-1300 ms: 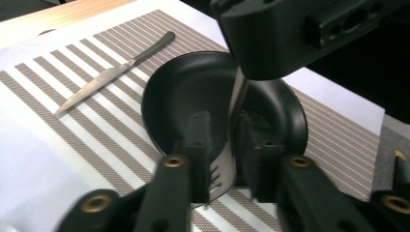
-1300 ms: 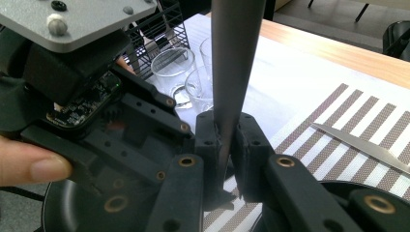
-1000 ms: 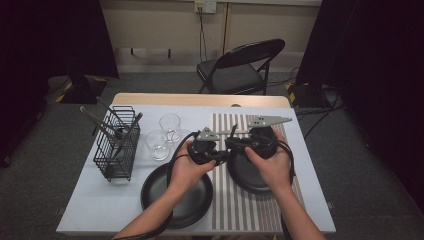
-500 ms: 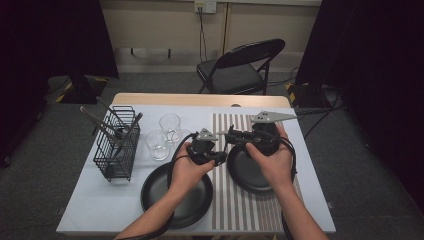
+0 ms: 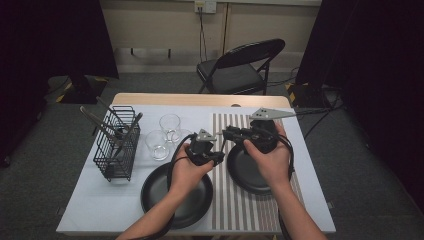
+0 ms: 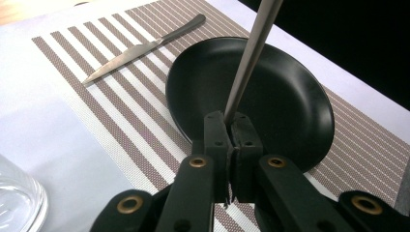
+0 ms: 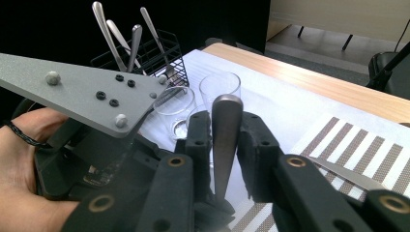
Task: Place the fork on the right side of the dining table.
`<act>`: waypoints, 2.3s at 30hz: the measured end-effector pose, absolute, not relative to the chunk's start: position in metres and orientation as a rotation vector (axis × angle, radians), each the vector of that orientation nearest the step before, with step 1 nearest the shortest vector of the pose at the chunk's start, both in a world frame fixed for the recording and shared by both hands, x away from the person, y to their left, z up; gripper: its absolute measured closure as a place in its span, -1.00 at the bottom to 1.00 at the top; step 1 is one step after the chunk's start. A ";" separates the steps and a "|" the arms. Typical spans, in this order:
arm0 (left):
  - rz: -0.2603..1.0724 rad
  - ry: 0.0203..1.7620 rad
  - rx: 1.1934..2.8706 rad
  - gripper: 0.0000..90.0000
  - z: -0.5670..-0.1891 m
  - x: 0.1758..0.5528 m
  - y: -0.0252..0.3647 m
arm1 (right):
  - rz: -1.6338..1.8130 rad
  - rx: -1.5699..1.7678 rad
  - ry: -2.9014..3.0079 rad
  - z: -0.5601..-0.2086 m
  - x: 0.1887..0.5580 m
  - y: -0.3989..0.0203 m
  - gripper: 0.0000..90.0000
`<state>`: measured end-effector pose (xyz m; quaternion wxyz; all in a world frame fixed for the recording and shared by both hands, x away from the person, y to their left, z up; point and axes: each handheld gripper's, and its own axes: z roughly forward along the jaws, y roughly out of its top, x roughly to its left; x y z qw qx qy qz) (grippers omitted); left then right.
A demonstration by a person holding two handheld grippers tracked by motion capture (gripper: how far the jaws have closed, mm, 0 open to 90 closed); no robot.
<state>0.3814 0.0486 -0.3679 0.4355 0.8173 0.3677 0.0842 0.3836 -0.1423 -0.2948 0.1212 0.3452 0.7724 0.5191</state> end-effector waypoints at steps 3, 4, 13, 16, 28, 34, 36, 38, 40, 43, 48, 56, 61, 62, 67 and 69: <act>0.220 0.921 2.042 0.95 -0.367 0.381 0.048 | 1.521 1.005 2.252 -0.295 0.383 -0.141 0.67; 0.227 0.920 2.045 0.95 -0.368 0.381 0.048 | 1.521 1.008 2.253 -0.295 0.383 -0.141 0.68; 0.206 0.896 2.037 0.91 -0.368 0.379 0.050 | 1.516 0.997 2.261 -0.296 0.382 -0.144 0.75; 0.193 0.884 2.037 0.79 -0.367 0.377 0.050 | 1.512 0.992 2.266 -0.297 0.382 -0.145 0.75; 0.153 0.778 2.086 0.22 -0.362 0.369 0.055 | 1.520 0.952 2.284 -0.300 0.377 -0.159 0.75; 0.134 0.730 2.108 0.02 -0.362 0.365 0.060 | 1.529 0.944 2.296 -0.306 0.374 -0.167 0.75; 0.129 0.723 2.101 -0.07 -0.362 0.364 0.061 | 1.533 0.945 2.296 -0.308 0.373 -0.169 0.75; 0.119 0.724 2.098 -0.13 -0.363 0.363 0.063 | 1.539 0.938 2.302 -0.309 0.372 -0.171 0.75; 0.118 0.729 2.103 -0.18 -0.363 0.363 0.067 | 1.543 0.931 2.307 -0.310 0.370 -0.172 0.75; 0.113 0.738 2.101 -0.24 -0.363 0.363 0.071 | 1.542 0.924 2.314 -0.311 0.367 -0.173 0.75; 0.103 0.742 2.104 -0.35 -0.365 0.362 0.077 | 1.554 0.915 2.328 -0.313 0.363 -0.176 0.75; 0.085 0.761 2.106 -0.49 -0.370 0.361 0.085 | 1.569 0.907 2.348 -0.320 0.356 -0.180 0.75; 0.078 0.767 2.104 -0.53 -0.372 0.360 0.090 | 1.563 0.901 2.359 -0.325 0.352 -0.181 0.75; 0.077 0.769 2.103 -0.54 -0.372 0.359 0.091 | 1.562 0.901 2.357 -0.325 0.351 -0.181 0.75; 0.072 0.764 2.103 -0.60 -0.373 0.358 0.094 | 1.566 0.903 2.361 -0.328 0.347 -0.183 0.75; 0.069 0.762 2.109 -0.60 -0.374 0.358 0.095 | 1.568 0.900 2.361 -0.329 0.346 -0.184 0.75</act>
